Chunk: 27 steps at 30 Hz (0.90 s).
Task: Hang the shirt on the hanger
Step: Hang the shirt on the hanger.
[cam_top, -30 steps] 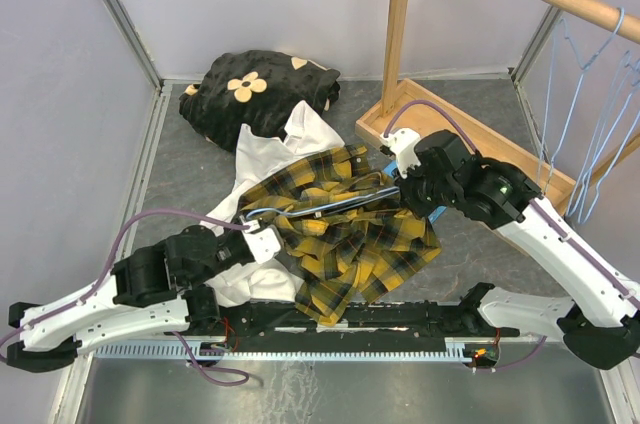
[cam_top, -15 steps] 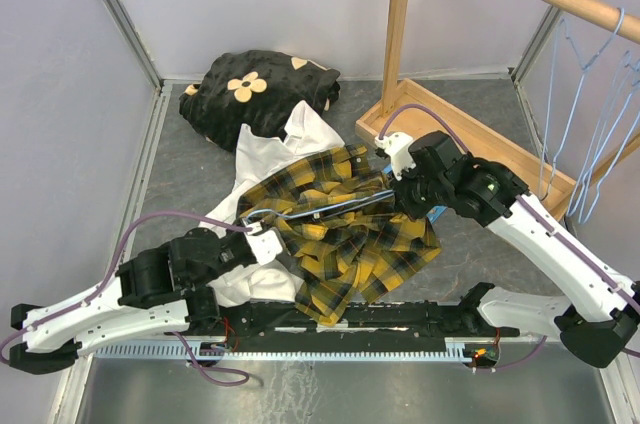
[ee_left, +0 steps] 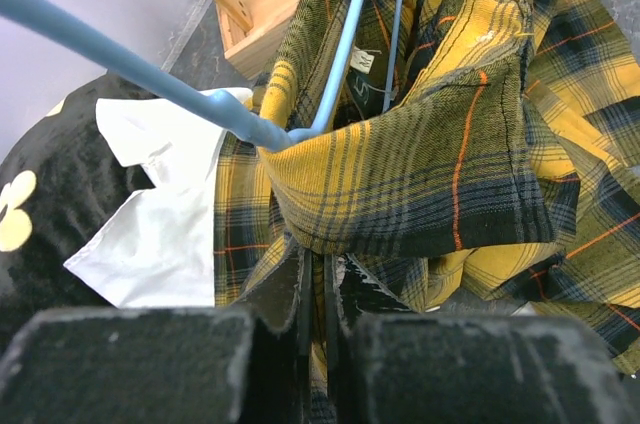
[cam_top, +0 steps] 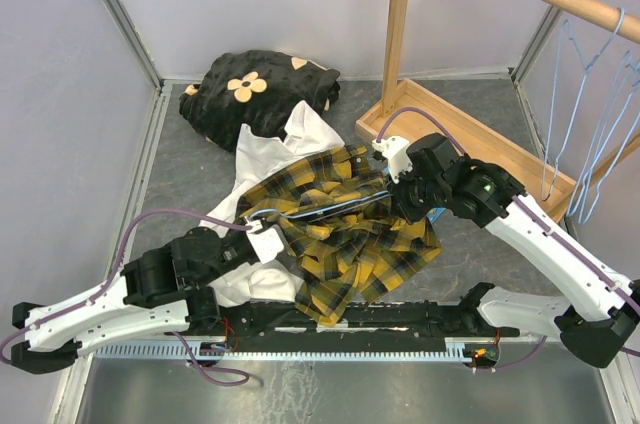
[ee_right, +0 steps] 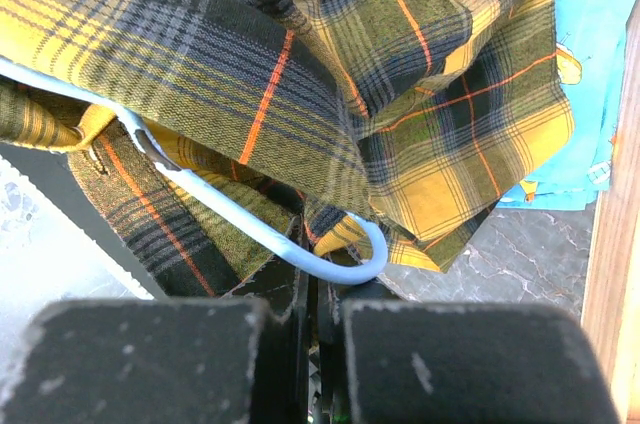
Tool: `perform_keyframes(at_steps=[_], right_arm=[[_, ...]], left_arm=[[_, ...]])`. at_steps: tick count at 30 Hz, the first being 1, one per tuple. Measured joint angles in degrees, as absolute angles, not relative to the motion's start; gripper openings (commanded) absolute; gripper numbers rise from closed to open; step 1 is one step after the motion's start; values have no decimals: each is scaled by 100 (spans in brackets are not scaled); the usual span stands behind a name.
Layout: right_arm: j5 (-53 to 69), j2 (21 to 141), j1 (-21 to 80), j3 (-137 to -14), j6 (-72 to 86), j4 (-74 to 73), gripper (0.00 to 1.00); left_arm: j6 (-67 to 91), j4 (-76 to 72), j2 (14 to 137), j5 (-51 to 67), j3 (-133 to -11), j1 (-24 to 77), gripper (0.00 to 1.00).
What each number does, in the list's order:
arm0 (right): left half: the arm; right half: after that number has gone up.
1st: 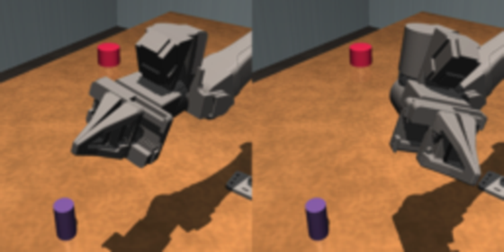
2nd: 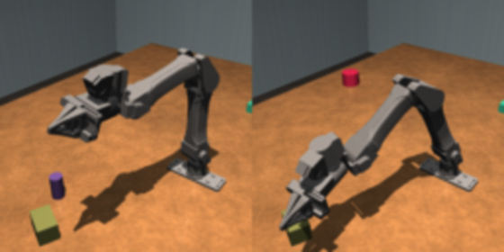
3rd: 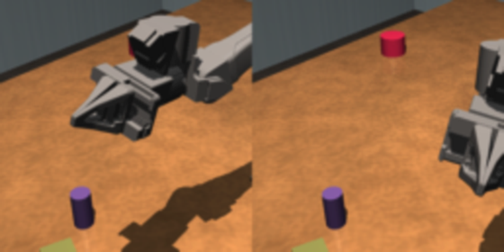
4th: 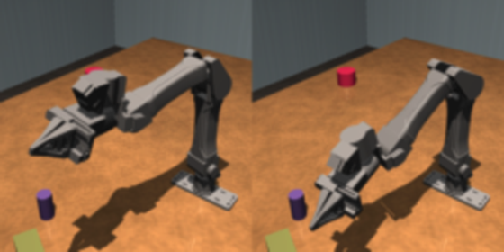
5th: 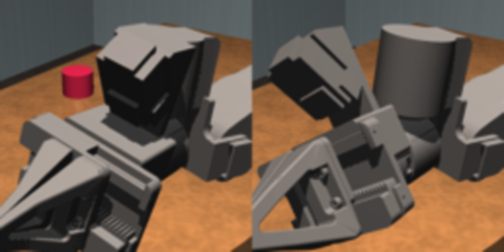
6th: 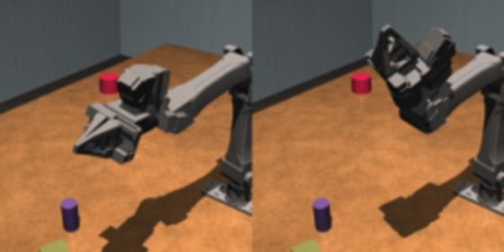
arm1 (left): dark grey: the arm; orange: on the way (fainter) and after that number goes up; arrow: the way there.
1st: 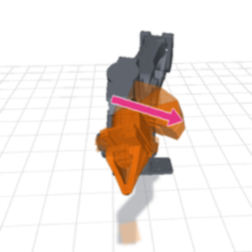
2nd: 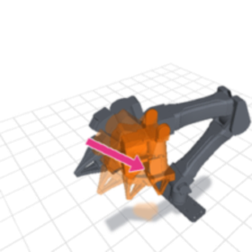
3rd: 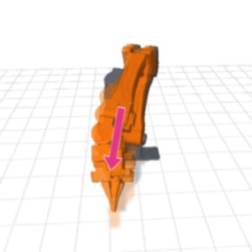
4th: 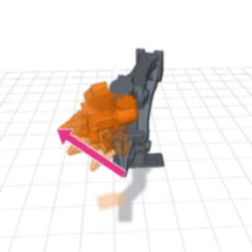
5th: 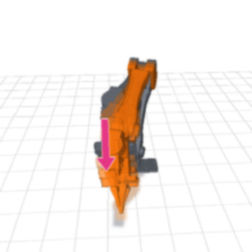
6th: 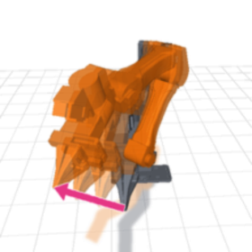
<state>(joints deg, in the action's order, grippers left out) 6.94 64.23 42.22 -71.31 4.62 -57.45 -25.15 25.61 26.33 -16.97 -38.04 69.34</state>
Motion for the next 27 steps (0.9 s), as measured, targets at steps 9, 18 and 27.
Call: perform_keyframes(at_steps=[9, 18, 27], right_arm=[[-150, 6169, 4274, -7133, 674, -5819, 0], [-985, 5996, 4427, -7756, 1243, -5918, 0], [-891, 6042, 4497, -8595, 1323, -6392, 0]], left_arm=[[-2523, 2685, 2657, -1774, -3898, 6934, 3], [-2626, 3129, 2565, -1739, -4219, 6989, 3], [-2698, 3028, 2536, -1837, -4331, 7013, 3]])
